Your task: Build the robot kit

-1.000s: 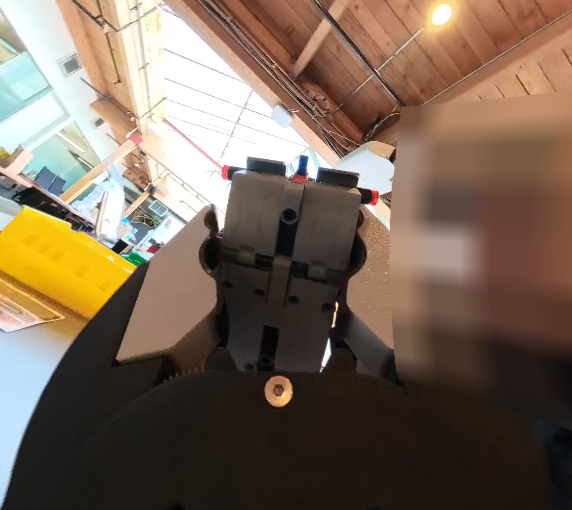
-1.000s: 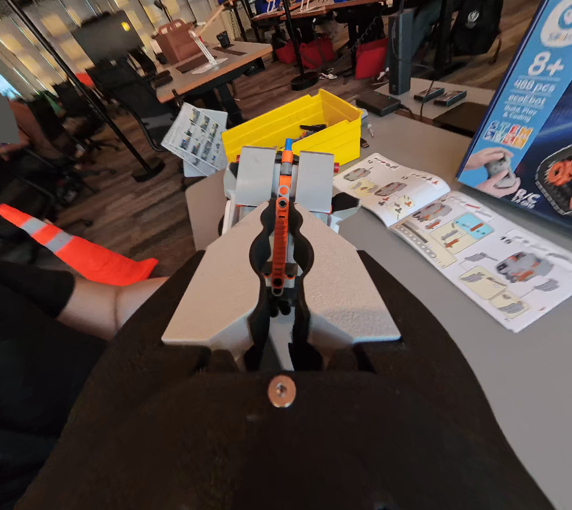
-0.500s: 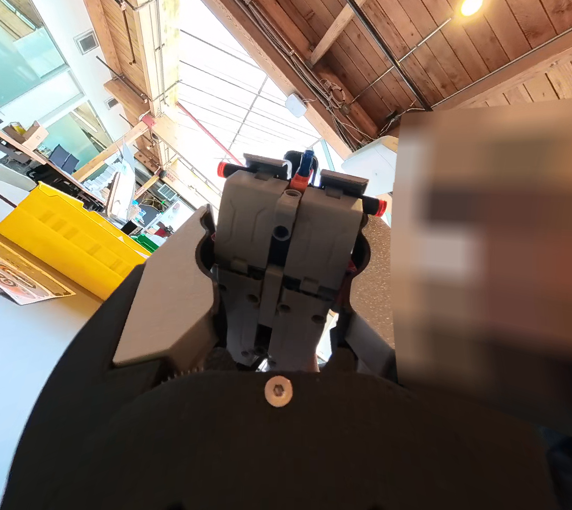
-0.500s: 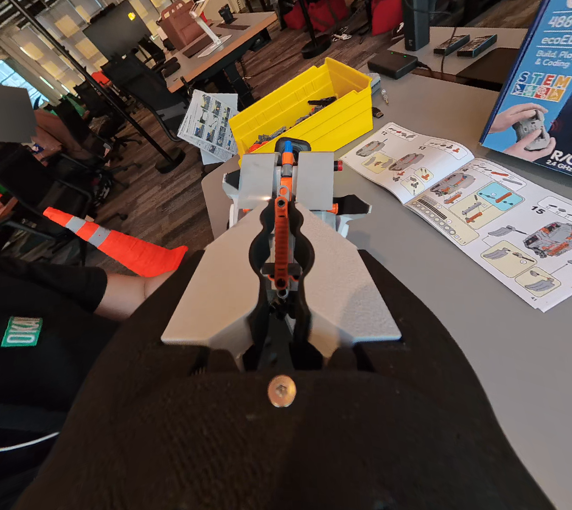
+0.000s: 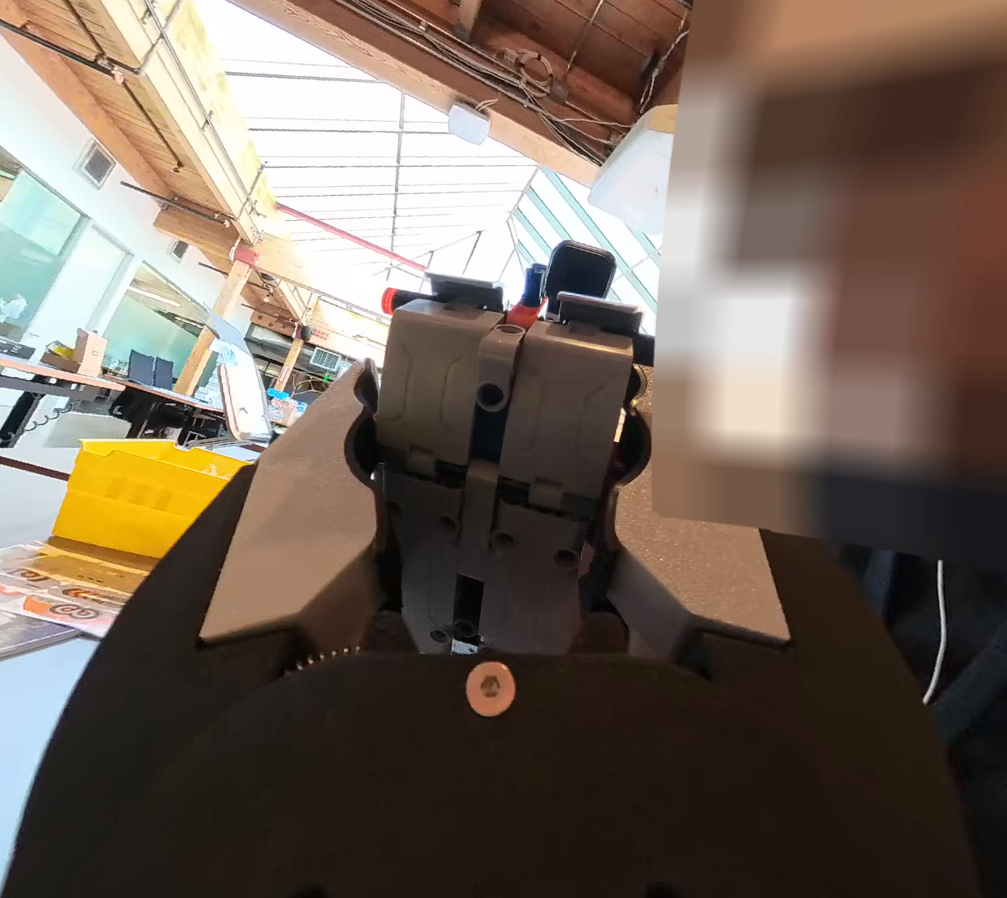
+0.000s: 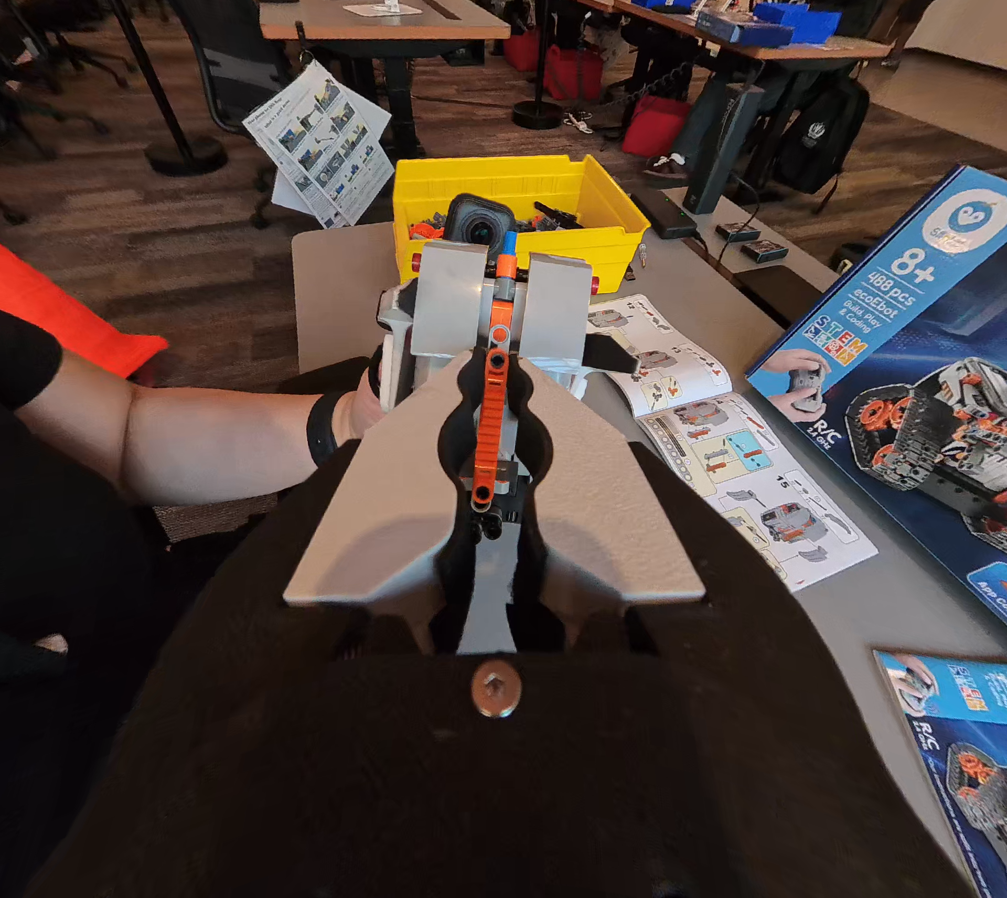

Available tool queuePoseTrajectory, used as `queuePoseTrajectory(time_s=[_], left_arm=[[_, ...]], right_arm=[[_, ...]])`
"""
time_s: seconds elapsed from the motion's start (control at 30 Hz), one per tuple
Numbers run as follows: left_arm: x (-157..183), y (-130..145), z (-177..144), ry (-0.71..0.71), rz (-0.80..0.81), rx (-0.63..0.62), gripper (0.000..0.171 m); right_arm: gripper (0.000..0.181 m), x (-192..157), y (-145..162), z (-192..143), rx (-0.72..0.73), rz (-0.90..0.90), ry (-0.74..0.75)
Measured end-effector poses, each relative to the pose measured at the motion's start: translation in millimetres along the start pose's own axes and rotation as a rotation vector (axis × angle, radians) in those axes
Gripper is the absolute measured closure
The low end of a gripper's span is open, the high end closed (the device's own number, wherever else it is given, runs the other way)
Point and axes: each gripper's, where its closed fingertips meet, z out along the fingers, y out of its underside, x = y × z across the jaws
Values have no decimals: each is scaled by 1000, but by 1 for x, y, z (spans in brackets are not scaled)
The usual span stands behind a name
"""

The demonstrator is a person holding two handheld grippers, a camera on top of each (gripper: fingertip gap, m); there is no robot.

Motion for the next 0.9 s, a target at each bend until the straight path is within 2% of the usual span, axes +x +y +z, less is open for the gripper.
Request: queuePoseTrajectory(time_s=[0.03, 0.4, 0.47, 0.57, 0.6, 0.63, 0.7, 0.9], left_arm=[[0, 2, 1, -3, 11, -9, 82], [-5, 11, 3, -31, 17, -48, 82], [-10, 9, 1, -42, -34, -32, 82], [-26, 4, -4, -59, -192, 26, 82], [-33, 3, -7, -84, -239, 44, 79], [-41, 4, -10, -113, -278, 56, 82], [-53, 6, -16, -167, -331, 68, 82], [-76, 9, -27, -275, -400, 102, 83]], right_arm=[[175, 0, 1, -1, -4, 0, 3], [175, 2, 11, -4, -28, 28, 9], [175, 7, 11, -2, -16, 51, 21], [173, 16, 11, 5, 36, 116, -9], [162, 17, 12, 8, 48, 158, -39], [157, 20, 16, 10, 50, 214, -61], [152, 27, 22, 15, 61, 305, -86], [163, 55, 32, 13, 82, 423, -35]])
